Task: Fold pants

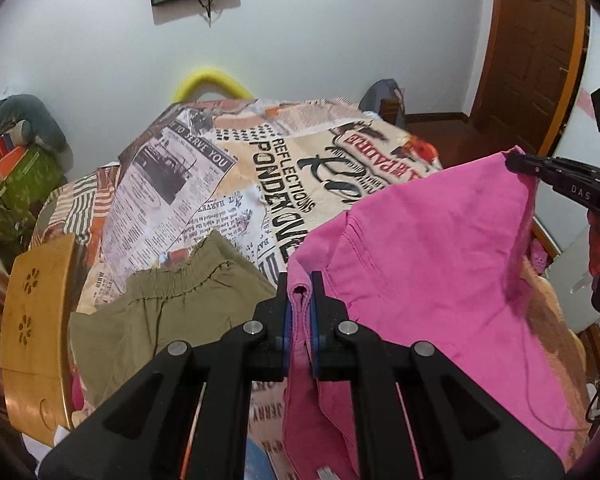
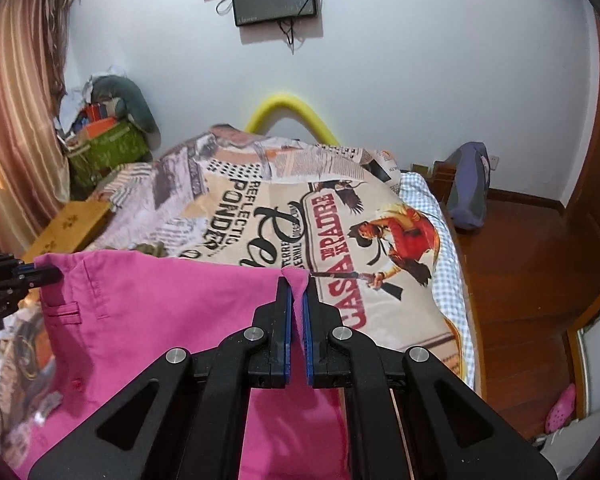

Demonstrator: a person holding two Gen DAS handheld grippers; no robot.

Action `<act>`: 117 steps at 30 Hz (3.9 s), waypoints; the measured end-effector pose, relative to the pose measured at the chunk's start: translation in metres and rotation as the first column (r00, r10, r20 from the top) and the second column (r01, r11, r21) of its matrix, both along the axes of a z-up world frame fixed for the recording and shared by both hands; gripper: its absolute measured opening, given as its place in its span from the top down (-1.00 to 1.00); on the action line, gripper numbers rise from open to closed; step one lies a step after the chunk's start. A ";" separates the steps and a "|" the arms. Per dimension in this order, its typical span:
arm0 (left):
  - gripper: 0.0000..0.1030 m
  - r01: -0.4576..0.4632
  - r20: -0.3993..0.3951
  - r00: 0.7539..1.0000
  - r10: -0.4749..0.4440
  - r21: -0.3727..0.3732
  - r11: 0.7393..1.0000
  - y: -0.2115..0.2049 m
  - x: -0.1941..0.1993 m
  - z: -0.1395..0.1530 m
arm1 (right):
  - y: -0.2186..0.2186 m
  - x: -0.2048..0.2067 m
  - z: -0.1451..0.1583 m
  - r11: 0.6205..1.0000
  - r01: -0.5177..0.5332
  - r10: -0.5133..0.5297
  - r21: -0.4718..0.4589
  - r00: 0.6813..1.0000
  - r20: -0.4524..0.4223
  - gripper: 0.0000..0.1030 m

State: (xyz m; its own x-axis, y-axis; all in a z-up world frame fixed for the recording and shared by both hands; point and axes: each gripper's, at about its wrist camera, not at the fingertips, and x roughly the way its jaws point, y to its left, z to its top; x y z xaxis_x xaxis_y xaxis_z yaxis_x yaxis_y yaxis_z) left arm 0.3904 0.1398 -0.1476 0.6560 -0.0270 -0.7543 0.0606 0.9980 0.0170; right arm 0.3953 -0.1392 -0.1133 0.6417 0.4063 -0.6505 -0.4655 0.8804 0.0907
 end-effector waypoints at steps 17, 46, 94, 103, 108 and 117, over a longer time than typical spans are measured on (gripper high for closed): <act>0.87 0.036 0.058 0.998 -0.034 -0.034 0.999 -0.021 -0.101 0.038 | -0.030 -0.103 0.029 0.999 0.000 -0.001 0.041 1.000 0.029 0.92; 0.86 0.095 -0.076 0.992 -0.097 -0.030 0.995 -0.059 -0.231 -0.044 | -0.079 -0.226 -0.064 0.999 0.020 -0.016 0.026 0.989 -0.149 0.91; -0.04 0.238 -0.102 0.963 -0.248 -0.098 0.966 -0.130 -0.254 -0.041 | 0.009 -0.272 -0.087 0.967 -0.252 0.245 -0.020 0.953 -0.178 0.22; -0.06 0.258 -0.126 0.956 -0.265 -0.067 0.964 -0.145 -0.245 -0.051 | 0.004 -0.266 -0.078 0.976 -0.216 0.217 0.028 0.967 -0.135 0.62; -0.05 0.251 -0.135 0.957 -0.257 -0.057 0.966 -0.150 -0.234 -0.055 | 0.008 -0.263 -0.074 0.976 -0.218 0.219 0.027 0.969 -0.117 0.65; 0.44 0.249 -0.144 0.957 -0.253 -0.041 0.968 -0.152 -0.218 -0.055 | 0.008 -0.261 -0.085 0.965 -0.263 0.262 0.020 0.950 -0.171 0.65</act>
